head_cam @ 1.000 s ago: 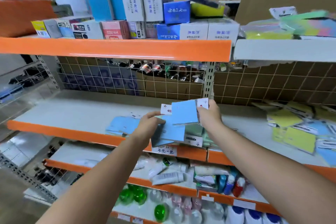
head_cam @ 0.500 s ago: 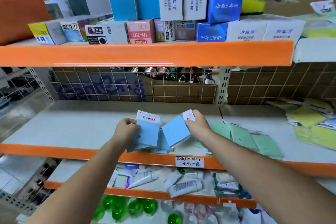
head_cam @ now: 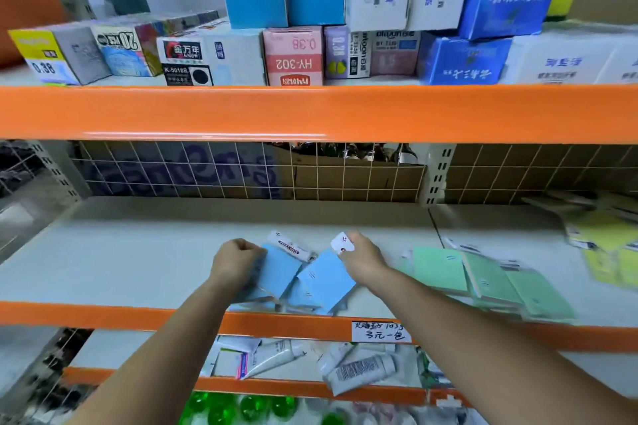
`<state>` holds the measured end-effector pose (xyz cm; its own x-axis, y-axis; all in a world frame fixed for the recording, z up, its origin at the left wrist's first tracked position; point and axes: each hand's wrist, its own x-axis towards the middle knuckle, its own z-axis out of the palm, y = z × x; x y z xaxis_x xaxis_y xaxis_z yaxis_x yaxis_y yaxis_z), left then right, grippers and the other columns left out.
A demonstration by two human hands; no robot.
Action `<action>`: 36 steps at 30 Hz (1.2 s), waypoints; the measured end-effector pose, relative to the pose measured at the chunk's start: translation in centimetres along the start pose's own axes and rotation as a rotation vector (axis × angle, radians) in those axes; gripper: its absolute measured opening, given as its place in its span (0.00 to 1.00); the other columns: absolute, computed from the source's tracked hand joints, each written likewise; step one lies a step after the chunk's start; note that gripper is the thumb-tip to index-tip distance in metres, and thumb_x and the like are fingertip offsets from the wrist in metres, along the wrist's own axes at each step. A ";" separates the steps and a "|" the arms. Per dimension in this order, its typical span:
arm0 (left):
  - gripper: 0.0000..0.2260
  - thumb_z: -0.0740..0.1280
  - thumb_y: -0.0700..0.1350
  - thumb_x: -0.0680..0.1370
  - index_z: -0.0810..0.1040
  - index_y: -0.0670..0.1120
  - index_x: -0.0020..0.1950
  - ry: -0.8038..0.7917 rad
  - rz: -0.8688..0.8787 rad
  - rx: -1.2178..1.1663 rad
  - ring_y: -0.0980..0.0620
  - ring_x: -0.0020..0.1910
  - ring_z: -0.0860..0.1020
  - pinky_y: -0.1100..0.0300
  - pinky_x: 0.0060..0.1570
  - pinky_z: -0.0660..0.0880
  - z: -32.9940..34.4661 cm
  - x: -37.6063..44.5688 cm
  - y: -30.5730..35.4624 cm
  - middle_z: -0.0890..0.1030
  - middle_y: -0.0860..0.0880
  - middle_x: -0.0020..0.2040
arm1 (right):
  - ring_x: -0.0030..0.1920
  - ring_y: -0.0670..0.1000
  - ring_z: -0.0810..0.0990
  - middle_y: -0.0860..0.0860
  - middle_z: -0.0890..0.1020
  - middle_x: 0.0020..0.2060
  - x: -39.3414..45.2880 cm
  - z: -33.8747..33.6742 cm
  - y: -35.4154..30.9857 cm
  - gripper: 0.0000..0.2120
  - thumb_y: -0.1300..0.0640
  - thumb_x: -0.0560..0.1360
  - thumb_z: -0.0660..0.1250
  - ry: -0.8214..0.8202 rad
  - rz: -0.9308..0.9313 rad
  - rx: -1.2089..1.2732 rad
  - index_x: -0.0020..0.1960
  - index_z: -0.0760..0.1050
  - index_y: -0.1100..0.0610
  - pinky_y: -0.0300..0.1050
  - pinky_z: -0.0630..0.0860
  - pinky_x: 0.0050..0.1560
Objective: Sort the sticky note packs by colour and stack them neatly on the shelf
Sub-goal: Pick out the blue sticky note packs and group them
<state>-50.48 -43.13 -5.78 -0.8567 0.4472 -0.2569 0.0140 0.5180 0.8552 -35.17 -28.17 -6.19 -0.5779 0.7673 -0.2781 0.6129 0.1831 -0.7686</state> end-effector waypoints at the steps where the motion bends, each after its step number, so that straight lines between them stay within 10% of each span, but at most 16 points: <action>1: 0.05 0.69 0.41 0.75 0.77 0.44 0.39 0.019 0.015 0.019 0.47 0.36 0.76 0.58 0.35 0.74 0.1 0.1 0.0 0.79 0.47 0.37 | 0.45 0.56 0.74 0.55 0.77 0.48 0.1 0.3 0.0 0.05 0.62 0.79 0.58 0.004 0.001 -0.028 0.53 0.70 0.55 0.42 0.66 0.40; 14: 0.14 0.66 0.53 0.77 0.76 0.47 0.58 0.044 0.122 0.372 0.43 0.60 0.72 0.52 0.57 0.71 0.4 0.9 -1.0 0.71 0.44 0.61 | 0.44 0.58 0.72 0.54 0.75 0.43 -0.5 2.6 -0.6 0.02 0.58 0.77 0.60 -0.042 -0.124 -0.231 0.48 0.67 0.56 0.45 0.68 0.40; 18: 0.24 0.66 0.59 0.76 0.72 0.47 0.66 -0.003 0.038 0.376 0.40 0.60 0.73 0.47 0.61 0.71 0.1 1.4 -1.5 0.70 0.42 0.66 | 0.62 0.56 0.71 0.53 0.74 0.61 -0.7 2.5 -0.3 0.18 0.48 0.76 0.64 0.110 -0.173 -0.477 0.63 0.69 0.55 0.47 0.68 0.56; 27: 0.35 0.62 0.70 0.67 0.72 0.48 0.66 -0.034 -0.038 0.400 0.41 0.58 0.75 0.45 0.60 0.73 0.5 1.2 -1.5 0.74 0.43 0.63 | 0.58 0.54 0.74 0.51 0.73 0.58 -2.1 1.2 0.0 0.32 0.32 0.66 0.69 0.025 -0.079 -0.427 0.59 0.71 0.54 0.46 0.69 0.48; 36: 0.33 0.64 0.72 0.67 0.71 0.50 0.62 -0.098 0.003 0.556 0.43 0.58 0.74 0.48 0.58 0.72 1.3 0.7 -0.9 0.75 0.46 0.59 | 0.64 0.53 0.70 0.50 0.72 0.62 -2.3 1.5 0.6 0.41 0.30 0.62 0.71 -0.075 -0.199 -0.535 0.68 0.69 0.52 0.48 0.69 0.62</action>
<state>-50.45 -42.32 -7.37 -0.8049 0.5013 -0.3176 0.3091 0.8109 0.4968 -34.24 -30.77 -6.87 -0.7347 0.6442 -0.2125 0.6643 0.6199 -0.4177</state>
